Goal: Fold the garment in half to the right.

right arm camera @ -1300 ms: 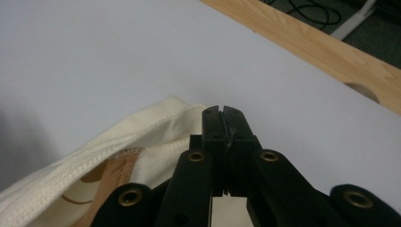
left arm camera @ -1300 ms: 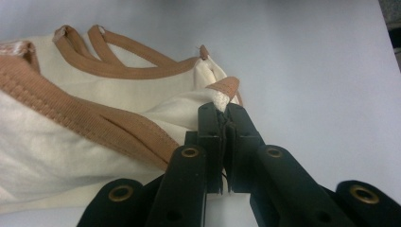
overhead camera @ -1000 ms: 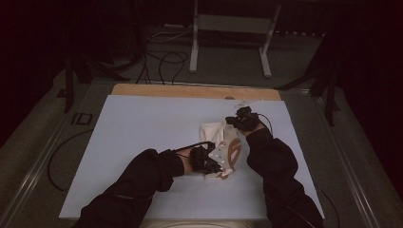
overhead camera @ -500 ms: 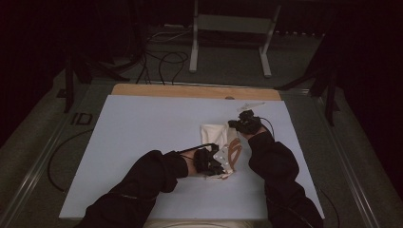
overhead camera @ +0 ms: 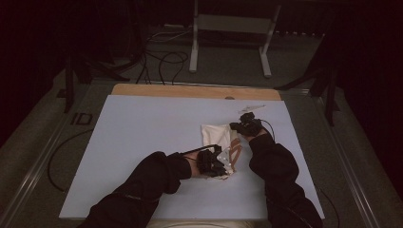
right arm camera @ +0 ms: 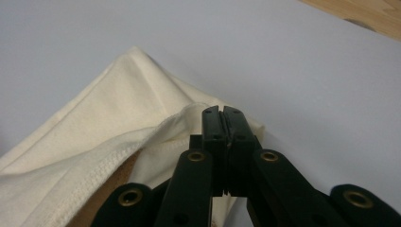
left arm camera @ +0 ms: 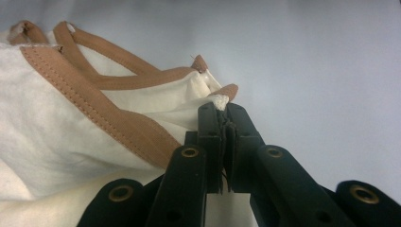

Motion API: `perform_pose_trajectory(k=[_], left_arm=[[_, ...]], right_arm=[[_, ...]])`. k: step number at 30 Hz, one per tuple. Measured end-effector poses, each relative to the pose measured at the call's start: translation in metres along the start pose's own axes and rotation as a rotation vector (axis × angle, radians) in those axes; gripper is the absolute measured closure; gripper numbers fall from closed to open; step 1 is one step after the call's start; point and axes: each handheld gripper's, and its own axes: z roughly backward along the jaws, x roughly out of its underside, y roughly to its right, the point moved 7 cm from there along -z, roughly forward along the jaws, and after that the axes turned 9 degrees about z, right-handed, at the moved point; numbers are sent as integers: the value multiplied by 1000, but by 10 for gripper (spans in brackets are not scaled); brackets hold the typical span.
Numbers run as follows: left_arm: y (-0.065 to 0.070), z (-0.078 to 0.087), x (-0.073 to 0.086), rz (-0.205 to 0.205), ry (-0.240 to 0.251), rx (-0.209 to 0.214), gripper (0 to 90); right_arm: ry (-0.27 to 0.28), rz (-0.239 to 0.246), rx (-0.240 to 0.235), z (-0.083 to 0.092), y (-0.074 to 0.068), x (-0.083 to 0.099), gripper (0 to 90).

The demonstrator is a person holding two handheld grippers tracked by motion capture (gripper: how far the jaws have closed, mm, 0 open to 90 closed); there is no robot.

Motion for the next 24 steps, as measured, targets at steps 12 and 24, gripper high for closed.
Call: perform_pose_trajectory(k=[12,24], left_arm=[[8,3,-5,-15,47,24,698],[10,19,-12,17,123,27,494]], right_arm=[[5,-13,-5,-1,1,1,856],[1,-5,43,9,8,-3,667]])
